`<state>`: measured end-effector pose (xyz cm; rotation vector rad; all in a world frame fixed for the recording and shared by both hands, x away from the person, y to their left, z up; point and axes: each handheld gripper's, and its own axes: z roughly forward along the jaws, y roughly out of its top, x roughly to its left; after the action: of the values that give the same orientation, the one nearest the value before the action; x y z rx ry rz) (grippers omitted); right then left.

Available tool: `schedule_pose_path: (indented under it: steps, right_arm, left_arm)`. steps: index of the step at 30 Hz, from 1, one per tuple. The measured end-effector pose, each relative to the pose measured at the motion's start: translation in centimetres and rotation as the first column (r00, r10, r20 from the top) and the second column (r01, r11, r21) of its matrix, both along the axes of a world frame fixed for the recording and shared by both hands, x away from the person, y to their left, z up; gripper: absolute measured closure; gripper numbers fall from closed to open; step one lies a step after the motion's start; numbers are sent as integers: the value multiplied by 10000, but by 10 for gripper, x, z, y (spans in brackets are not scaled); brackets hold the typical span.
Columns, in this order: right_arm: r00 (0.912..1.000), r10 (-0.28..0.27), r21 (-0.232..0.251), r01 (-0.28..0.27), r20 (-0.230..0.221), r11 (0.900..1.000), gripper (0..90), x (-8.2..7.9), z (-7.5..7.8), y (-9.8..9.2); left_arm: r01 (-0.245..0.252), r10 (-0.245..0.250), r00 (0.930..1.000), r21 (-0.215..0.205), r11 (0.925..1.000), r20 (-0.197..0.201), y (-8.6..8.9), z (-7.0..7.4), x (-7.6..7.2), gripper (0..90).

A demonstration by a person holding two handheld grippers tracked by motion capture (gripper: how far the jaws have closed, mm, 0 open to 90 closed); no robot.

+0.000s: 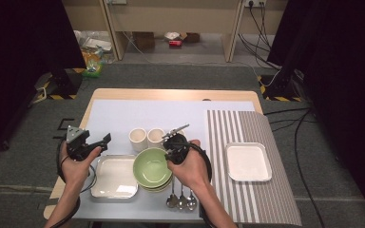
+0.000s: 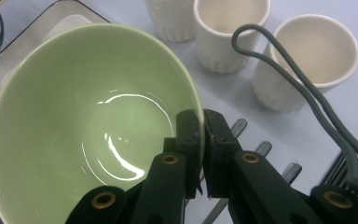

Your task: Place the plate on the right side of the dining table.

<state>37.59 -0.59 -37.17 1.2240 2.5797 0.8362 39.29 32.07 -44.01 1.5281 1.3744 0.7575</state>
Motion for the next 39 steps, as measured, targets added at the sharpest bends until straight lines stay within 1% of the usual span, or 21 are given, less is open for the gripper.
schedule_pose_path:
  steps: [2, 11, 14, 15, 18, 22, 24, 27, 29, 32, 36, 39]
  right_arm:
    - [9999, -25, 94, 24, 116, 10000, 867, -1, 2, -1]
    - [9994, 53, 516, -71, 335, 9986, 867, -1, 14, -6]
    - [9993, -12, 551, -7, 361, 9985, 867, -1, 18, -8]
    - [9990, -18, 552, -7, 448, 9985, 868, -1, 19, -9]
    - [9991, -34, 598, 9, 426, 9982, 868, 0, 22, -11]
    - [9984, -178, 892, 129, 543, 9959, 868, 2, 31, -17]
    - [9980, -222, 959, 165, 590, 9953, 868, 3, 36, -21]
    - [9964, -377, 1010, 299, 753, 9944, 868, 5, 42, -26]
    - [9963, -420, 1000, 343, 755, 9944, 868, 6, 44, -28]
    - [9941, -634, 1080, 538, 876, 9927, 867, 10, 48, -36]
    - [9928, -818, 1177, 713, 871, 9905, 868, 13, 51, -44]
    - [9916, -984, 1110, 888, 842, 9898, 868, 16, 53, -52]
  left_arm:
    - [5, -5, 10000, -16, 10000, 16, 0, 0, 0, 104]
    - [-16, 17, 10000, -26, 10000, 27, 0, 0, 0, 104]
    - [-22, 22, 10000, -24, 10000, 12, 0, 1, 0, 103]
    - [-18, 18, 10000, -18, 10000, 4, 0, 1, 0, 103]
    - [-20, 20, 10000, -21, 10000, 5, 0, 1, 0, 104]
    - [-24, 24, 10000, -24, 10000, 16, 0, 0, 0, 104]
    - [-29, 29, 10000, -25, 10000, 4, 1, 0, 0, 104]
    - [-39, 39, 10000, -23, 10000, 15, 1, 1, 0, 104]
    - [-45, 45, 10000, -21, 10000, 14, 1, 1, 0, 104]
    - [-61, 61, 10000, -39, 10000, 20, 2, 1, 0, 104]
    - [-69, 69, 10000, -55, 10000, 11, 2, 1, 0, 104]
    - [-84, 85, 10000, -86, 9999, 34, 3, 1, 0, 104]
